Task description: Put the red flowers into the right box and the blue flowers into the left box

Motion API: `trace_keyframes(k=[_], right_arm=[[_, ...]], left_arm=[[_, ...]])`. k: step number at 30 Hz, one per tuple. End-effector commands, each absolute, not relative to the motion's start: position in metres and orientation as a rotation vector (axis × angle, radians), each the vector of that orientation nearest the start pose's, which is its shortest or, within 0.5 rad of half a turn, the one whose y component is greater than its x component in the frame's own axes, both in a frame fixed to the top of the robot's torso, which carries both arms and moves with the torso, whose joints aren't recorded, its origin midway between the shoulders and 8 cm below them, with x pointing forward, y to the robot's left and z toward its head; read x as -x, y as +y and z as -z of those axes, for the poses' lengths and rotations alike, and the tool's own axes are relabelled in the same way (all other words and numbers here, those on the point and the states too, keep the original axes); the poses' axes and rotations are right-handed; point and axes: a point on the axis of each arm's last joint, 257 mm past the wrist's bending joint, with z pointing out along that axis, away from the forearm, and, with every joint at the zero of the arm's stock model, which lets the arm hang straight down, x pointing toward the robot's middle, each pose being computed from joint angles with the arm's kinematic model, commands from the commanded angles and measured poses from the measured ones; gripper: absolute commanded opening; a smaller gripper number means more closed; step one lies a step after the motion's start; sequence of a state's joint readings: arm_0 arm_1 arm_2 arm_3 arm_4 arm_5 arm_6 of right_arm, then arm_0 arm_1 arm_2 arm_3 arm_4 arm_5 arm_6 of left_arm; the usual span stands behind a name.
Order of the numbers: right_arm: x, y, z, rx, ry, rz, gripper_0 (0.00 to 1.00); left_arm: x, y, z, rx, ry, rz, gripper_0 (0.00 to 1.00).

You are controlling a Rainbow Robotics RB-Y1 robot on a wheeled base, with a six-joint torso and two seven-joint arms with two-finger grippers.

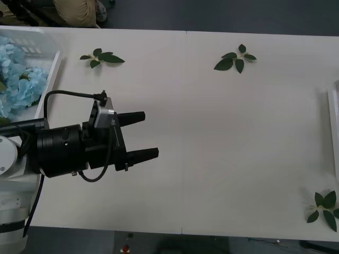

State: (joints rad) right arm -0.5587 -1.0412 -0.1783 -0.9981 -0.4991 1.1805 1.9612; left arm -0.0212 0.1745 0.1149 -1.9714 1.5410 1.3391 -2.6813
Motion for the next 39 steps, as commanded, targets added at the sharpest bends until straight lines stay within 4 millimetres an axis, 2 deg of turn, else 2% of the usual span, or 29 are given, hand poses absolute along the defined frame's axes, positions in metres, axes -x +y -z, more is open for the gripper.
trace_keyframes(k=[1, 3, 5, 11, 14, 17, 20, 22, 24, 26, 27, 29, 30, 32, 39], right_arm=[[-0.490, -0.694, 0.106, -0.013, 2.454, 0.712, 0.59], [-0.492, -0.691, 0.107, -0.002, 2.456, 0.698, 0.69], [-0.492, -0.688, 0.109, 0.013, 2.464, 0.686, 0.75], [-0.495, -0.663, 0.115, 0.062, 2.495, 0.569, 0.81], [-0.499, -0.641, 0.111, 0.182, 2.508, 0.532, 0.82], [-0.503, -0.612, 0.105, 0.318, 2.507, 0.470, 0.83], [-0.505, -0.569, 0.101, 0.508, 2.488, 0.352, 0.82], [-0.507, -0.548, 0.099, 0.616, 2.457, 0.296, 0.82], [-0.509, -0.527, 0.094, 0.734, 2.408, 0.251, 0.83], [-0.510, -0.495, 0.093, 0.862, 2.331, 0.146, 0.83], [-0.509, -0.487, 0.093, 0.889, 2.313, 0.116, 0.83], [-0.507, -0.457, 0.097, 1.003, 2.241, 0.017, 0.83], [-0.506, -0.450, 0.097, 1.035, 2.221, -0.003, 0.83], [-0.501, -0.422, 0.099, 1.149, 2.142, -0.084, 0.83], [-0.485, -0.355, 0.103, 1.273, 2.006, -0.294, 0.83]], left_arm=[[-0.353, 0.035, 0.135, -1.056, 1.391, 0.924, 1.00], [-0.352, 0.033, 0.136, -1.061, 1.391, 0.929, 1.00], [-0.350, 0.031, 0.136, -1.065, 1.389, 0.935, 1.00], [-0.350, 0.031, 0.136, -1.065, 1.389, 0.935, 1.00], [-0.350, 0.031, 0.136, -1.065, 1.389, 0.935, 1.00], [-0.350, 0.031, 0.136, -1.065, 1.389, 0.935, 1.00], [-0.350, 0.031, 0.136, -1.065, 1.389, 0.935, 1.00], [-0.350, 0.031, 0.136, -1.065, 1.389, 0.935, 1.00], [-0.350, 0.031, 0.136, -1.065, 1.389, 0.935, 1.00], [-0.350, 0.031, 0.136, -1.065, 1.389, 0.935, 1.00], [-0.350, 0.031, 0.136, -1.065, 1.389, 0.935, 1.00], [-0.350, 0.031, 0.136, -1.065, 1.389, 0.935, 1.00], [-0.350, 0.031, 0.136, -1.065, 1.389, 0.935, 1.00], [-0.350, 0.031, 0.136, -1.065, 1.389, 0.935, 1.00], [-0.350, 0.031, 0.136, -1.065, 1.389, 0.935, 1.00]])
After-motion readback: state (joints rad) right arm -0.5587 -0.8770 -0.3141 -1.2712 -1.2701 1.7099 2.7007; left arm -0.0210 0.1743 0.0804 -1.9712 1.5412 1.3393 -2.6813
